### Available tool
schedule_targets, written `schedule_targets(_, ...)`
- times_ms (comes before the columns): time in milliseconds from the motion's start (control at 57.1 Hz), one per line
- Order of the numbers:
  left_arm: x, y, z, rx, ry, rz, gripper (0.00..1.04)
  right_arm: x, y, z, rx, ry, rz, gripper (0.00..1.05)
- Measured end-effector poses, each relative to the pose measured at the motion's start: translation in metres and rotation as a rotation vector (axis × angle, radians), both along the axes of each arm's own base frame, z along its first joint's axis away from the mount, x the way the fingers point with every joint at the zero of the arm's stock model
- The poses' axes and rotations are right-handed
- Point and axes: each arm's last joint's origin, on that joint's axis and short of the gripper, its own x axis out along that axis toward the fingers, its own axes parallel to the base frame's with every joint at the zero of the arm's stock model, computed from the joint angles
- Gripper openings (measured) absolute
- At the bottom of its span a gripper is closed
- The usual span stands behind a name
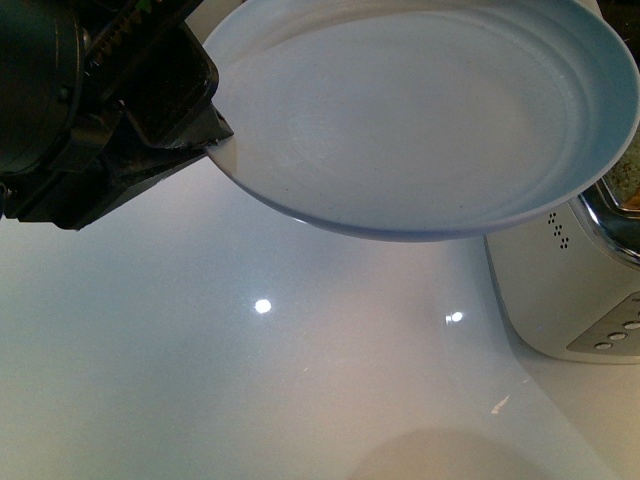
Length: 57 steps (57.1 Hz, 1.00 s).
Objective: Left arm holds plate, right arm toasts bread
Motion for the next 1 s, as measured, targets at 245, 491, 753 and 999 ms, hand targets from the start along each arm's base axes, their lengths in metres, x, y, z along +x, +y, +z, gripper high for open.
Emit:
schedule_targets(245, -0.0003, -0.0001, 0.0004, -0.001, -0.001, -0.002, 0.03, -0.0100, 0.0000, -0.0028, 0.000, 0.006, 0.000, 0.02)
schedule_targets(491, -0.0002, -0.0001, 0.0004, -0.001, -0.001, -0.001, 0.03, -0.0100, 0.0000, -0.0028, -0.002, 0.006, 0.000, 0.30)
schedule_targets(753, -0.0002, -0.0001, 0.0004, -0.001, -0.001, 0.000, 0.03, -0.0101, 0.0000, -0.0028, -0.002, 0.005, 0.000, 0.73)
schedule_targets(999, -0.0002, -0.0001, 0.0004, -0.001, -0.001, -0.001, 0.03, -0.0101, 0.0000, -0.0028, -0.002, 0.005, 0.000, 0.96)
